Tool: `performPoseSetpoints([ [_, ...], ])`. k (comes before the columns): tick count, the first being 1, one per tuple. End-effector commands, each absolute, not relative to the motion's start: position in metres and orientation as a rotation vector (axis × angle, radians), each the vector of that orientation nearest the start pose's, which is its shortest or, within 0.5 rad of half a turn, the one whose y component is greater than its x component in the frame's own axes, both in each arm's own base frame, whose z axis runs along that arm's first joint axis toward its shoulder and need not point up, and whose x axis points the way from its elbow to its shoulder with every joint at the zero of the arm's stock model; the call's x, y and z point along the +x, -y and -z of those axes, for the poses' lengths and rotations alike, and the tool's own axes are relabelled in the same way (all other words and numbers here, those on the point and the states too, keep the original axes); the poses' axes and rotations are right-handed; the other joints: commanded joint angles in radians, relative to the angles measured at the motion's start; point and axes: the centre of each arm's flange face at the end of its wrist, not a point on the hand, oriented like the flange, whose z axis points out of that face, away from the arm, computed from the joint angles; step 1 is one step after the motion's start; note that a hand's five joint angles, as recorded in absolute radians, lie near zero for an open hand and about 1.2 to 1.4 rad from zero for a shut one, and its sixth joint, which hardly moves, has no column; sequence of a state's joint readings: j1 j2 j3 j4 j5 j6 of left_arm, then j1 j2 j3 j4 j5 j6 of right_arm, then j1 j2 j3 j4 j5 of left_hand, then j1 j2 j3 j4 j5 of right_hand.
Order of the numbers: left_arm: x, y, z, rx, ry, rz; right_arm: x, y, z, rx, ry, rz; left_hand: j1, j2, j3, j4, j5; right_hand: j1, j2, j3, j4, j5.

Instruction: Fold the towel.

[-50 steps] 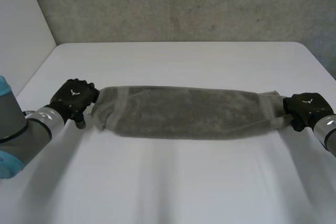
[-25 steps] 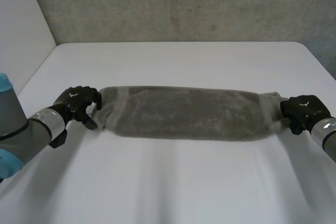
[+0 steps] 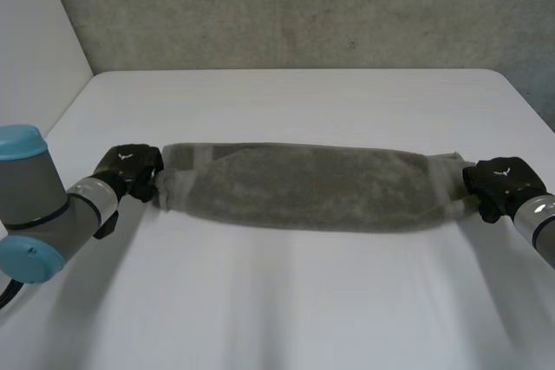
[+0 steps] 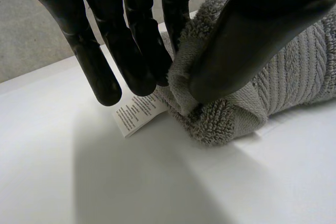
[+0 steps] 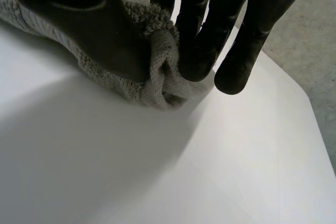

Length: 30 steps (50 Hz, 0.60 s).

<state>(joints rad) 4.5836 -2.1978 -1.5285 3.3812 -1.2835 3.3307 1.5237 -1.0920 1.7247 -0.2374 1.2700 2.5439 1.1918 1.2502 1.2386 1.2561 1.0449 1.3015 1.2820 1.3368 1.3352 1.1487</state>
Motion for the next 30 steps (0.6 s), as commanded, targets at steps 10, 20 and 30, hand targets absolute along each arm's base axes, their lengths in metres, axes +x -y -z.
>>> performPoseSetpoints([
  [10, -0.175, 0.364, -0.143, 0.794, -2.444, 1.917, 0.137, 0.35, -0.136, -1.081, -2.505, 1.881, 0.067, 0.009, 0.02, 0.003, 0.039, 0.095, 0.114, 0.06, 0.061, 0.073],
  [20, -0.182, 0.35, -0.141, 0.915, -2.505, 1.868, 0.14, 0.345, -0.136, -1.092, -2.495, 1.875, -0.252, -0.311, -0.299, -0.317, -0.28, 0.095, 0.114, 0.06, 0.061, 0.073],
  [30, -0.187, 0.336, -0.152, 0.95, -2.512, 1.886, 0.137, 0.347, -0.137, -1.084, -2.504, 1.879, -0.667, -0.726, -0.714, -0.731, -0.695, 0.095, 0.114, 0.06, 0.061, 0.073],
])
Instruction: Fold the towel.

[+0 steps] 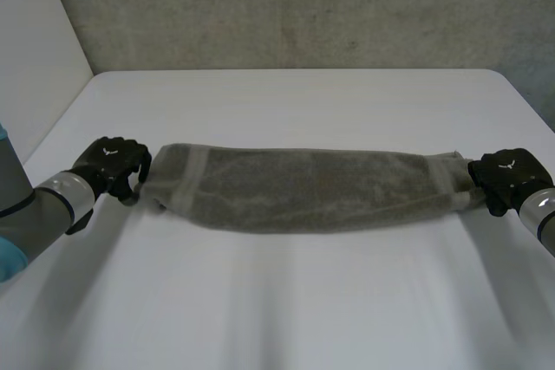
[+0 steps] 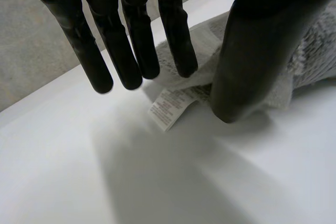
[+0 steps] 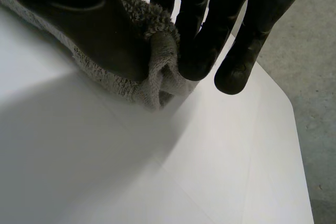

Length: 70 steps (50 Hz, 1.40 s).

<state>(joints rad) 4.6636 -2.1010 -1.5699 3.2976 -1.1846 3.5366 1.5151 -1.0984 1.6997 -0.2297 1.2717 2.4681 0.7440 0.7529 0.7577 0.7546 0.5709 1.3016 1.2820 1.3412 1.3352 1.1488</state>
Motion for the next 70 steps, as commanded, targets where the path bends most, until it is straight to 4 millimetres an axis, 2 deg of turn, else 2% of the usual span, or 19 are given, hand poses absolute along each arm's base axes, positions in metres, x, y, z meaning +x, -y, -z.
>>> performPoseSetpoints([
  [1, -0.188, 0.332, -0.152, 0.961, -2.517, 1.886, 0.137, 0.346, -0.137, -1.084, -2.505, 1.877, -0.251, -0.26, -0.265, -0.262, -0.253, 0.095, 0.114, 0.055, 0.061, 0.073],
  [7, -0.198, 0.319, -0.155, 1.014, -2.512, 1.905, 0.139, 0.344, -0.135, -1.093, -2.503, 1.865, -0.263, -0.272, -0.277, -0.274, -0.265, 0.095, 0.114, 0.055, 0.061, 0.073],
  [13, -0.204, 0.317, -0.153, 1.037, -2.487, 1.927, 0.141, 0.341, -0.134, -1.095, -2.504, 1.855, -0.26, -0.269, -0.274, -0.271, -0.262, 0.095, 0.114, 0.055, 0.061, 0.073],
  [19, -0.209, 0.317, -0.137, 1.057, -2.505, 1.904, 0.14, 0.341, -0.133, -1.095, -2.505, 1.853, -0.24, -0.249, -0.254, -0.25, -0.241, 0.095, 0.114, 0.055, 0.061, 0.073],
  [21, -0.209, 0.318, -0.132, 1.056, -2.517, 1.89, 0.14, 0.341, -0.134, -1.095, -2.504, 1.855, -0.199, -0.208, -0.212, -0.209, -0.2, 0.095, 0.114, 0.055, 0.061, 0.073],
  [23, -0.21, 0.319, -0.129, 1.061, -2.524, 1.884, 0.139, 0.342, -0.134, -1.091, -2.507, 1.856, 0.046, 0.037, 0.033, 0.036, 0.045, 0.095, 0.114, 0.055, 0.061, 0.073],
  [24, -0.21, 0.319, -0.129, 1.061, -2.524, 1.884, 0.139, 0.342, -0.134, -1.091, -2.507, 1.856, 0.048, 0.039, 0.034, 0.037, 0.046, 0.095, 0.114, 0.055, 0.061, 0.073],
  [26, -0.211, 0.321, -0.13, 1.061, -2.519, 1.889, 0.138, 0.342, -0.134, -1.088, -2.509, 1.859, 0.288, 0.279, 0.274, 0.277, 0.286, 0.095, 0.114, 0.055, 0.061, 0.073],
  [31, -0.21, 0.322, -0.129, 1.059, -2.517, 1.889, 0.136, 0.345, -0.139, -1.085, -2.503, 1.884, 0.397, 0.388, 0.383, 0.386, 0.396, 0.095, 0.114, 0.055, 0.061, 0.073],
  [40, -0.207, 0.324, -0.122, 1.064, -2.518, 1.862, 0.134, 0.35, -0.141, -1.083, -2.498, 1.908, 0.415, 0.406, 0.401, 0.404, 0.413, 0.095, 0.114, 0.055, 0.061, 0.073],
  [45, -0.204, 0.32, -0.122, 1.184, -2.427, 1.813, 0.124, 0.353, -0.142, -1.044, -2.537, 1.908, 0.362, 0.353, 0.349, 0.352, 0.361, 0.095, 0.114, 0.055, 0.061, 0.073],
  [48, -0.204, 0.316, -0.122, 1.22, -2.398, 1.795, 0.125, 0.351, -0.141, -1.046, -2.537, 1.9, 0.312, 0.303, 0.298, 0.301, 0.311, 0.095, 0.114, 0.055, 0.061, 0.073],
  [53, -0.209, 0.3, -0.124, 1.328, -2.328, 1.765, 0.127, 0.344, -0.136, -1.051, -2.549, 1.859, 0.046, 0.037, 0.032, 0.035, 0.044, 0.095, 0.114, 0.055, 0.061, 0.073],
  [63, -0.215, 0.294, -0.127, 1.349, -2.318, 1.773, 0.129, 0.344, -0.142, -1.052, -2.533, 1.884, -0.342, -0.351, -0.356, -0.352, -0.343, 0.095, 0.114, 0.055, 0.061, 0.073],
  [70, -0.21, 0.299, -0.13, 1.317, -2.32, 1.777, 0.125, 0.344, -0.142, -1.054, -2.55, 1.864, -0.425, -0.434, -0.438, -0.435, -0.426, 0.095, 0.114, 0.055, 0.061, 0.073],
])
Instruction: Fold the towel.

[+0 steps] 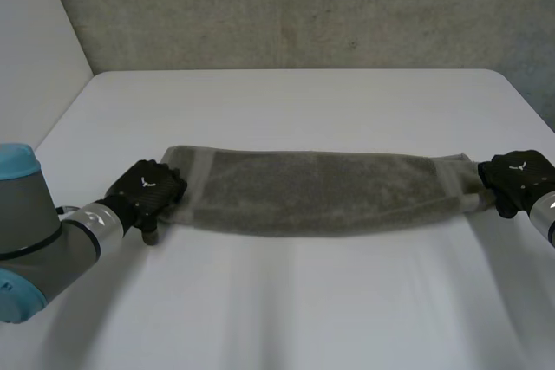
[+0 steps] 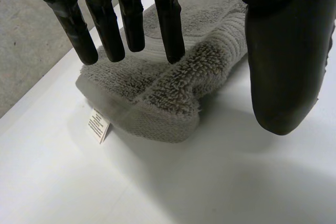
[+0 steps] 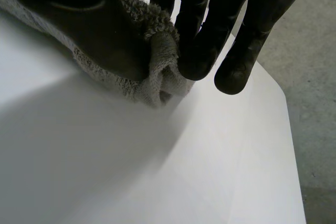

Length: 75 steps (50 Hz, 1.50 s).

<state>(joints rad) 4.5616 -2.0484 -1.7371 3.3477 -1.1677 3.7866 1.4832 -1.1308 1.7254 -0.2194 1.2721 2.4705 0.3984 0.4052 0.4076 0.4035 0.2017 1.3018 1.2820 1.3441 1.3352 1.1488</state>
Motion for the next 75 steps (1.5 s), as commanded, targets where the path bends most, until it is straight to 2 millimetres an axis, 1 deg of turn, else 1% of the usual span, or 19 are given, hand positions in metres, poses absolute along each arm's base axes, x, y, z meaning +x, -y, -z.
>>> performPoseSetpoints([
  [1, -0.21, 0.299, -0.134, 1.307, -2.321, 1.785, 0.122, 0.344, -0.141, -1.064, -2.562, 1.845, -0.105, -0.112, -0.115, -0.11, -0.083, 0.094, 0.114, 0.052, 0.061, 0.073],
  [10, -0.205, 0.303, -0.188, 1.074, -2.352, 2.018, 0.07, 0.371, -0.165, -1.036, -2.629, 1.897, -0.188, -0.195, -0.197, -0.193, -0.166, 0.094, 0.114, 0.052, 0.061, 0.073],
  [21, -0.203, 0.312, -0.225, 0.885, -2.371, 2.202, 0.081, 0.396, -0.23, -1.025, -2.577, 2.026, -0.191, -0.198, -0.2, -0.196, -0.169, 0.094, 0.114, 0.052, 0.061, 0.073],
  [23, -0.202, 0.313, -0.227, 0.878, -2.363, 2.21, 0.141, 0.39, -0.258, -1.111, -2.416, 2.11, -0.191, -0.198, -0.2, -0.196, -0.169, 0.094, 0.114, 0.052, 0.061, 0.073],
  [24, -0.202, 0.313, -0.227, 0.878, -2.363, 2.211, 0.141, 0.39, -0.258, -1.111, -2.415, 2.11, -0.191, -0.198, -0.2, -0.196, -0.169, 0.094, 0.114, 0.052, 0.061, 0.073],
  [26, -0.202, 0.315, -0.229, 0.871, -2.353, 2.219, 0.209, 0.368, -0.28, -1.232, -2.234, 2.168, -0.191, -0.198, -0.2, -0.196, -0.169, 0.094, 0.114, 0.052, 0.061, 0.073],
  [27, -0.202, 0.315, -0.229, 0.871, -2.352, 2.219, 0.209, 0.368, -0.28, -1.232, -2.233, 2.168, -0.191, -0.198, -0.2, -0.196, -0.169, 0.094, 0.114, 0.052, 0.061, 0.073],
  [29, -0.201, 0.315, -0.228, 0.869, -2.356, 2.215, 0.272, 0.338, -0.285, -1.345, -2.09, 2.158, -0.191, -0.198, -0.2, -0.196, -0.169, 0.094, 0.114, 0.052, 0.061, 0.073],
  [30, -0.201, 0.315, -0.228, 0.869, -2.356, 2.215, 0.272, 0.337, -0.285, -1.345, -2.089, 2.158, -0.191, -0.198, -0.2, -0.196, -0.169, 0.094, 0.114, 0.052, 0.061, 0.073],
  [34, -0.201, 0.315, -0.226, 0.867, -2.366, 2.206, 0.364, 0.278, -0.271, -1.528, -1.843, 2.088, -0.188, -0.195, -0.197, -0.193, -0.166, 0.094, 0.114, 0.052, 0.061, 0.073],
  [37, -0.201, 0.315, -0.226, 0.867, -2.366, 2.206, 0.408, 0.242, -0.251, -1.64, -1.713, 2.03, -0.191, -0.198, -0.2, -0.196, -0.169, 0.094, 0.114, 0.052, 0.061, 0.073],
  [41, -0.201, 0.316, -0.224, 0.863, -2.371, 2.2, 0.433, 0.225, -0.225, -1.721, -1.662, 1.985, -0.188, -0.195, -0.197, -0.193, -0.166, 0.094, 0.114, 0.052, 0.061, 0.073],
  [42, -0.201, 0.315, -0.223, 0.864, -2.375, 2.197, 0.439, 0.221, -0.214, -1.746, -1.661, 1.962, -0.188, -0.195, -0.197, -0.193, -0.166, -0.184, -0.164, -0.226, -0.217, -0.205],
  [43, -0.201, 0.315, -0.223, 0.864, -2.375, 2.197, 0.439, 0.22, -0.214, -1.746, -1.661, 1.962, -0.188, -0.195, -0.197, -0.193, -0.166, -0.186, -0.167, -0.229, -0.22, -0.208],
  [45, -0.201, 0.315, -0.222, 0.864, -2.381, 2.192, 0.443, 0.216, -0.198, -1.771, -1.68, 1.92, -0.191, -0.198, -0.2, -0.196, -0.169, -0.931, -0.912, -0.974, -0.965, -0.953],
  [47, -0.201, 0.315, -0.221, 0.864, -2.385, 2.189, 0.443, 0.217, -0.195, -1.773, -1.691, 1.914, -0.191, -0.198, -0.2, -0.196, -0.169, -1.127, -1.107, -1.17, -1.161, -1.149],
  [54, -0.202, 0.314, -0.221, 0.875, -2.384, 2.194, 0.423, 0.23, -0.208, -1.682, -1.814, 1.897, -0.191, -0.198, -0.2, -0.196, -0.169, -1.127, -1.107, -1.17, -1.161, -1.149],
  [65, -0.218, 0.306, -0.22, 0.941, -2.396, 2.21, 0.336, 0.261, -0.245, -1.328, -2.039, 1.811, -0.179, -0.186, -0.188, -0.184, -0.157, -1.127, -1.107, -1.17, -1.161, -1.149],
  [75, -0.276, 0.267, -0.202, 1.157, -2.553, 2.213, 0.273, 0.257, -0.194, -1.257, -2.189, 1.715, -0.17, -0.177, -0.179, -0.175, -0.148, -1.127, -1.107, -1.17, -1.161, -1.149],
])
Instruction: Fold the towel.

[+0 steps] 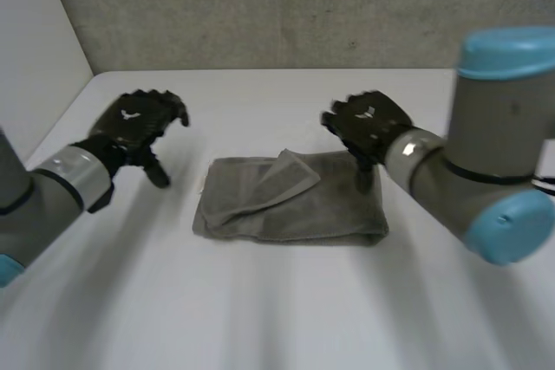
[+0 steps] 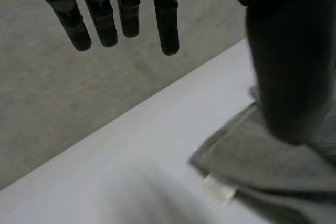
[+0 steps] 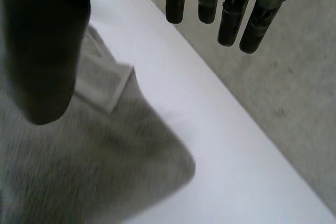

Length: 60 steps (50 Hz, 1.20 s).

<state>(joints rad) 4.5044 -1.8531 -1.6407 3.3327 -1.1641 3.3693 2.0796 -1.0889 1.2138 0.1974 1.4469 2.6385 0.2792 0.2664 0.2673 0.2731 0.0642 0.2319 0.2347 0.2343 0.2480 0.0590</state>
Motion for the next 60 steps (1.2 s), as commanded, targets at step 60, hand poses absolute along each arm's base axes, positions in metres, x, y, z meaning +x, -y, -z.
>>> performPoseSetpoints([
  [60, -0.31, 0.285, -0.171, 0.978, -2.506, 2.118, 0.261, 0.249, -0.147, -1.133, -2.139, 1.788, 0.005, 0.018, 0.017, 0.011, 0.045, 0.185, 0.182, 0.182, 0.169, 0.183],
])
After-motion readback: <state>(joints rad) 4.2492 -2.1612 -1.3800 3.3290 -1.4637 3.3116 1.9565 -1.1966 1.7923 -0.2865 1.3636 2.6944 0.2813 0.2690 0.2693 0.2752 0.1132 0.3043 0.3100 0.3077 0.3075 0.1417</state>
